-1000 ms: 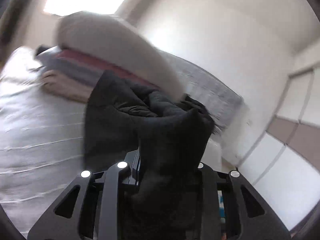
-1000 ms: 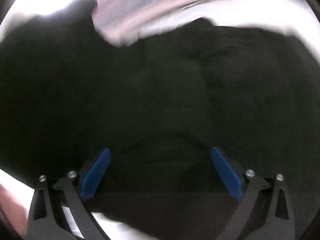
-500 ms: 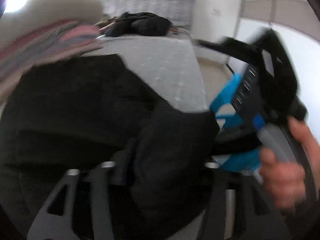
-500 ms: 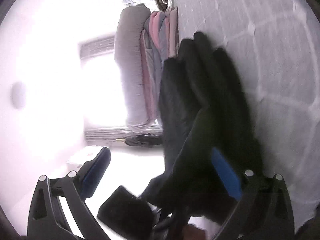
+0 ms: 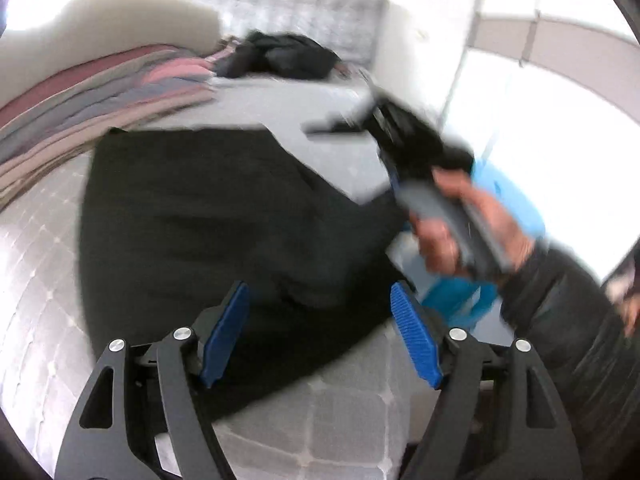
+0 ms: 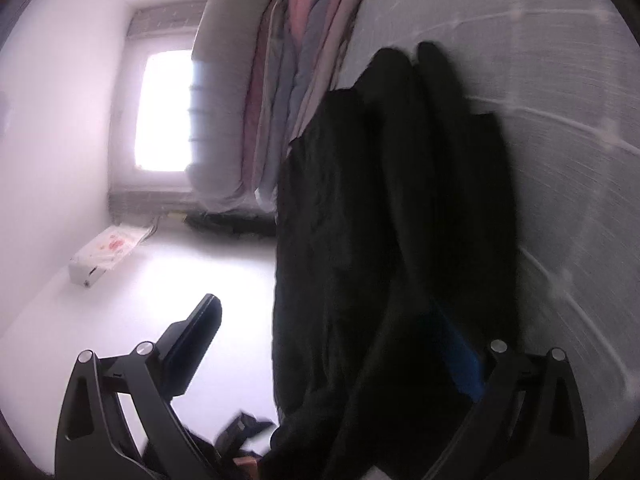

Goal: Fold large clothes

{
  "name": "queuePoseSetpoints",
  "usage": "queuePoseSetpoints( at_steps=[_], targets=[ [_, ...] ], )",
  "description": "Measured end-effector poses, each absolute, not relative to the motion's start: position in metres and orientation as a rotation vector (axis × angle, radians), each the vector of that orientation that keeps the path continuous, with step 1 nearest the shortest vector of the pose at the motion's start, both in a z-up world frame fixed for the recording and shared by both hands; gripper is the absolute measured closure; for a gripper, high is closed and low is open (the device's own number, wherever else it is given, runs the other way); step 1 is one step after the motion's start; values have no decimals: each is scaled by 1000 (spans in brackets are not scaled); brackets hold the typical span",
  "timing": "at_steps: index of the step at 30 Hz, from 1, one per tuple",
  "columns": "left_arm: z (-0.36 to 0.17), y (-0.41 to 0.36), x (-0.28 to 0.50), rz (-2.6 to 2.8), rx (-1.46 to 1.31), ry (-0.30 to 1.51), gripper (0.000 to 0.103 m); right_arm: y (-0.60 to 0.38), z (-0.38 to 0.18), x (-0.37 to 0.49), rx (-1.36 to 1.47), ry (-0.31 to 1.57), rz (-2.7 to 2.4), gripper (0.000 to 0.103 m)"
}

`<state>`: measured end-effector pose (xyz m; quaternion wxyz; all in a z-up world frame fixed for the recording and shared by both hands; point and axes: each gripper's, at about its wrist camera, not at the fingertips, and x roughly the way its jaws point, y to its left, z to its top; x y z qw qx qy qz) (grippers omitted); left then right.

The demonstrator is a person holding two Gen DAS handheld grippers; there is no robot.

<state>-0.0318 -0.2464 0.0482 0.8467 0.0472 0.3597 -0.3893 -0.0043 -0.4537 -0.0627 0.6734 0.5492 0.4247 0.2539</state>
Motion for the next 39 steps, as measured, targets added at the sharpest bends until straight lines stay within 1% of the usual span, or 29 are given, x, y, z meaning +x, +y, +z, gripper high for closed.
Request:
queuePoseSetpoints(
  at_steps=[1,2,3,4,5,6,7,8,10,12,15,17,18,19,21,22,23,24,25,27,29,30,32,34,35,36,37,38,39],
  targets=[
    [57,-239,-16,-794,42,733,24,-454,-62,4,1215,968,583,6],
    [61,-237,-7,-777,2,719,17,-451,-60,6,1181,976,592,6],
    [62,-237,9,-753,-43,709,16,-445,-56,10,1110,986,599,12],
    [57,-241,29,-743,-90,728,16,-439,-54,5,1072,991,591,41],
    [50,-246,42,-748,-122,766,16,-437,-52,7,1033,1005,574,66],
    [39,-254,55,-753,-150,813,16,-437,-54,3,1015,1014,556,75],
    [21,-266,70,-754,-185,881,16,-436,-55,0,1027,1000,589,76],
    [9,-278,75,-743,-182,912,16,-436,-53,0,1011,998,597,76],
    [0,-296,70,-744,-119,900,16,-428,-44,-1,973,993,625,77],
    [4,-313,52,-741,-67,833,16,-419,-28,-1,938,965,680,77],
    [24,-322,40,-775,-106,765,15,-422,3,-10,890,886,706,77],
    [32,-337,34,-816,-93,765,15,-443,12,-24,921,824,724,77],
    [27,-350,35,-818,-66,785,15,-455,6,-29,942,811,723,77],
    [18,-360,38,-816,-45,808,14,-468,-8,-30,977,826,710,74],
    [-17,-378,48,-784,11,926,14,-489,-45,-29,1039,905,617,66],
    [-22,-378,49,-782,10,939,14,-498,-62,-31,1051,948,538,63],
    [-22,-375,48,-794,4,938,14,-510,-77,-38,1109,953,489,61],
    [-16,-370,46,-809,-6,938,14,-516,-77,-45,1132,915,473,60],
    [-11,-364,45,-827,-26,948,14,-522,-70,-54,1108,865,429,55],
    [2,-343,44,-858,-96,987,14,-529,-50,-60,1114,755,423,49],
    [21,-319,41,-866,-165,958,14,-520,-23,-56,1097,678,495,39],
    [31,-304,41,-856,-191,928,14,-505,-6,-50,1063,661,564,32],
    [45,-275,39,-826,-230,867,14,-473,13,-38,1046,673,720,30],
    [45,-249,44,-778,-247,832,13,-453,8,-32,1002,750,718,30],
    [37,-239,50,-744,-252,851,13,-448,-2,-29,979,796,681,31],
    [25,-230,57,-716,-257,894,13,-447,-23,-28,965,861,601,34],
    [11,-224,65,-740,-270,928,13,-445,-44,-31,960,905,536,55],
    [4,-224,67,-763,-261,933,13,-451,-65,-36,1000,921,507,68],
    [0,-226,64,-774,-213,924,13,-461,-83,-43,1100,904,495,80]
  ],
)
